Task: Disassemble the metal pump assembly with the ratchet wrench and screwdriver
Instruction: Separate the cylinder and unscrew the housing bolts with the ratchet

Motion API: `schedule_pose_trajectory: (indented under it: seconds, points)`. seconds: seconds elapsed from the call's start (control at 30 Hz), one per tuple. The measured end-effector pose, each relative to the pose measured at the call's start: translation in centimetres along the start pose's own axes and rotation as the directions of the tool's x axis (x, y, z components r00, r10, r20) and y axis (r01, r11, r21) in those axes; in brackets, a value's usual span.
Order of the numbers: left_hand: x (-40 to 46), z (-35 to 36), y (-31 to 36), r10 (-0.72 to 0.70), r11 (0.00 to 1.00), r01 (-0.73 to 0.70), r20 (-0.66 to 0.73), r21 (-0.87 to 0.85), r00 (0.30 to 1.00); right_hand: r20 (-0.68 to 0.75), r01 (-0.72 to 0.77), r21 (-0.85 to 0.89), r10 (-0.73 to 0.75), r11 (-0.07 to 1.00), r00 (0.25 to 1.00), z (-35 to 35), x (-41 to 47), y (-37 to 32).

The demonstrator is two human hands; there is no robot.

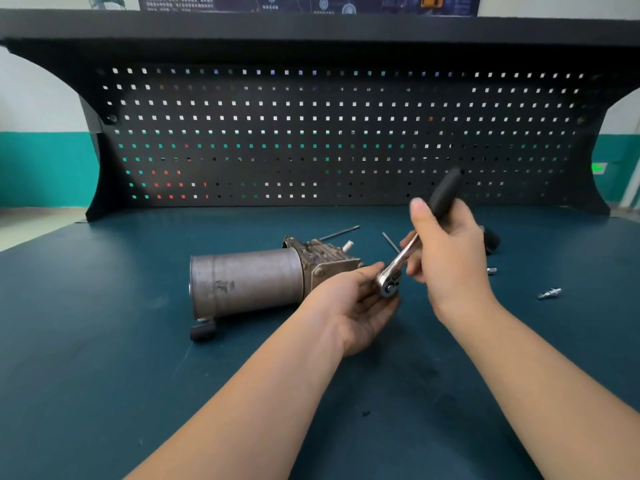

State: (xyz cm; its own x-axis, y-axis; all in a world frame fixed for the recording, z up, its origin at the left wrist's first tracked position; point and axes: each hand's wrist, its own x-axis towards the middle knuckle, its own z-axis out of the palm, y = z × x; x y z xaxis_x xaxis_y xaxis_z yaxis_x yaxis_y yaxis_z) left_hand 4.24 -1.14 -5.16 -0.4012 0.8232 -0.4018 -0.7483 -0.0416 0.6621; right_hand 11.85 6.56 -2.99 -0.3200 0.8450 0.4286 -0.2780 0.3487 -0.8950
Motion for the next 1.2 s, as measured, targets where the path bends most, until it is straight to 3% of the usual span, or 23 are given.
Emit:
schedule_pose_trajectory:
  seconds: [0.03, 0.1, 0.17, 0.2, 0.23, 0.27, 0.33, 0.37, 0.4, 0.47, 0.57, 0.63, 0.7, 0.77, 0.8, 0.83, 0.87, 0.9, 0.93, 1.0, 1.1, 1.17, 1.2]
  points:
    - [0.0, 0.0, 0.0, 0.011, 1.0, -0.011, 0.001, -0.005, 1.0, -0.077, -0.165, 0.091, 0.172, 0.982, 0.982, -0.1, 0.5, 0.5]
    - [0.1, 0.1, -0.1, 0.033, 0.999, -0.033, -0.008, 0.004, 0.999, -0.102, -0.511, 0.321, 0.566, 0.797, 0.818, -0.1, 0.5, 1.8]
    - [0.2, 0.1, -0.1, 0.037, 0.999, -0.037, -0.018, 0.02, 0.999, -0.052, -0.649, 0.498, 0.767, 0.575, 0.639, -0.2, 0.3, 2.8]
    - [0.2, 0.1, -0.1, 0.03, 0.999, -0.029, -0.021, 0.024, 0.999, -0.047, -0.656, 0.53, 0.791, 0.537, 0.61, -0.1, 0.2, 2.8]
    - [0.1, 0.1, -0.1, 0.02, 0.999, -0.019, -0.018, 0.026, 1.0, -0.048, -0.635, 0.526, 0.765, 0.566, 0.642, 0.0, 0.2, 2.6]
    - [0.1, 0.1, -0.1, 0.009, 1.0, -0.009, -0.009, 0.027, 1.0, -0.065, -0.571, 0.49, 0.681, 0.658, 0.729, 0.0, 0.2, 2.2]
    - [0.0, 0.1, -0.1, -0.004, 0.999, 0.003, 0.003, 0.035, 1.0, -0.089, -0.279, 0.304, 0.319, 0.911, 0.944, 0.1, 0.2, 1.1]
    - [0.0, 0.1, 0.0, -0.005, 0.999, 0.005, 0.001, 0.041, 1.0, -0.044, -0.089, 0.159, 0.097, 0.983, 0.994, 0.1, 0.0, 0.5]
    - [-0.1, 0.1, 0.0, -0.004, 0.999, 0.004, -0.001, 0.048, 1.0, 0.03, 0.074, 0.042, -0.075, 0.996, 0.997, 0.1, -0.3, 0.0]
    - [-0.1, -0.1, 0.2, -0.004, 0.999, 0.004, -0.006, 0.048, 1.0, 0.131, 0.221, -0.062, -0.212, 0.973, 0.968, 0.1, -0.9, -0.5]
    - [-0.1, -0.1, 0.3, -0.003, 0.999, 0.004, -0.009, 0.047, 1.0, 0.065, 0.113, -0.081, -0.108, 0.99, 0.992, 0.1, -0.6, -0.4]
    - [0.0, 0.0, 0.3, 0.019, 0.998, -0.018, -0.012, 0.052, 1.0, -0.098, -0.183, 0.065, 0.189, 0.981, 0.977, 0.0, 0.2, 0.4]
    - [0.2, 0.0, 0.1, 0.039, 0.998, -0.038, -0.017, 0.058, 0.999, -0.106, -0.524, 0.326, 0.581, 0.787, 0.807, 0.0, 0.3, 1.4]
    - [0.3, 0.0, 0.0, 0.044, 0.997, -0.043, -0.026, 0.067, 0.999, -0.058, -0.646, 0.474, 0.753, 0.598, 0.655, 0.0, 0.1, 2.2]
    - [0.3, 0.0, 0.0, 0.039, 0.997, -0.037, -0.028, 0.069, 0.999, -0.055, -0.648, 0.483, 0.759, 0.589, 0.649, 0.0, 0.0, 2.2]
    - [0.3, 0.0, 0.0, 0.027, 0.997, -0.026, -0.024, 0.067, 0.999, -0.061, -0.605, 0.467, 0.706, 0.645, 0.705, 0.1, -0.1, 1.9]
    - [0.3, 0.0, 0.0, 0.015, 0.998, -0.014, -0.018, 0.064, 1.0, -0.084, -0.495, 0.412, 0.573, 0.765, 0.816, 0.1, -0.1, 1.5]
    - [0.3, -0.1, 0.0, 0.008, 0.998, -0.007, -0.012, 0.065, 1.0, -0.095, -0.306, 0.287, 0.345, 0.908, 0.934, 0.2, -0.1, 1.0]
    - [0.3, -0.1, 0.0, 0.006, 0.998, -0.006, -0.009, 0.066, 1.0, -0.051, -0.068, 0.116, 0.074, 0.991, 0.996, 0.2, -0.3, 0.6]
    - [0.3, -0.3, 0.2, 0.01, 0.998, -0.009, -0.007, 0.064, 1.0, 0.135, 0.276, -0.11, -0.26, 0.955, 0.956, 0.3, -0.9, -0.2]
    - [0.3, -0.6, 0.4, 0.013, 0.998, -0.013, -0.012, 0.062, 1.0, 0.145, 0.298, -0.139, -0.278, 0.944, 0.949, 0.4, -1.1, -0.2]
    - [0.2, -0.4, 0.4, 0.031, 0.997, -0.03, -0.015, 0.075, 0.999, 0.0, 0.079, -0.034, -0.079, 0.996, 0.997, 0.3, -0.3, 0.4]
    - [0.2, -0.3, 0.3, 0.042, 0.996, -0.041, -0.02, 0.077, 0.999, -0.081, -0.122, 0.087, 0.129, 0.989, 0.988, 0.2, 0.2, 0.9]
